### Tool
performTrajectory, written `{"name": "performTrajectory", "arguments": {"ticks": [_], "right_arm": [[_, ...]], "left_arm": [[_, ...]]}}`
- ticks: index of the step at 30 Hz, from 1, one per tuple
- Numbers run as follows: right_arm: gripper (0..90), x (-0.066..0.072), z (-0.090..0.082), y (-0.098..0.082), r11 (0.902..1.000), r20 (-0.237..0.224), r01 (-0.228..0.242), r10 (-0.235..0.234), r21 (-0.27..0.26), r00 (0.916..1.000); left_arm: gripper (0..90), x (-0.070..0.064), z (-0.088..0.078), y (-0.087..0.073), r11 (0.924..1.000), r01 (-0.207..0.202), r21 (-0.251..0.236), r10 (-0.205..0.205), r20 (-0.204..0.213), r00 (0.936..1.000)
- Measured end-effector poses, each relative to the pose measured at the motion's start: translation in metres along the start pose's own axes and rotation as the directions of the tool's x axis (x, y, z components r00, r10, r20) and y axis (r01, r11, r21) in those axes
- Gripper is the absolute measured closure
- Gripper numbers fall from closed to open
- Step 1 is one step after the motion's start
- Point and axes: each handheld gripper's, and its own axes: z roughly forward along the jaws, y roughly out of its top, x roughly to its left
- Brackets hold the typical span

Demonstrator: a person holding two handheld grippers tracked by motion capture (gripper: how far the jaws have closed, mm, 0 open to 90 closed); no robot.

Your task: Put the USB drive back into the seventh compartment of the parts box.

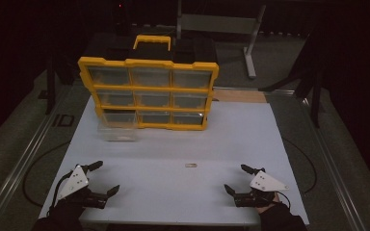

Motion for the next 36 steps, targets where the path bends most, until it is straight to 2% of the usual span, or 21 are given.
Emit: {"name": "performTrajectory", "arguments": {"ticks": [12,20,23,26,36], "right_arm": [[8.6,0.001,0.002,0.0,1.0,0.017,0.002,-0.002,0.005,0.9999],[8.6,0.003,0.003,0.0,0.9999,0.015,-0.003,0.003,0.011,0.9999],[8.6,0.002,0.003,0.001,1.0,0.019,0.006,-0.006,0.003,0.9998],[8.6,0.003,0.004,0.002,0.9999,0.024,0.008,-0.008,0.007,0.9997],[8.6,0.006,0.006,0.004,0.9996,0.028,0.029,-0.029,0.005,0.9992]], "left_arm": [[0.6,0.0,-0.001,0.002,1.0,0.0,-0.008,0.0,-0.003,1.0],[0.5,-0.002,0.0,0.003,0.9998,-0.014,0.013,0.014,-0.003,0.9999],[0.5,-0.002,-0.001,0.004,0.9999,-0.003,0.013,0.003,0.026,0.9997],[0.4,-0.003,0.0,0.007,0.9991,-0.021,0.036,0.02,0.038,0.9991],[0.4,-0.003,0.0,0.015,0.9972,-0.037,0.066,0.034,0.045,0.9984]]}}
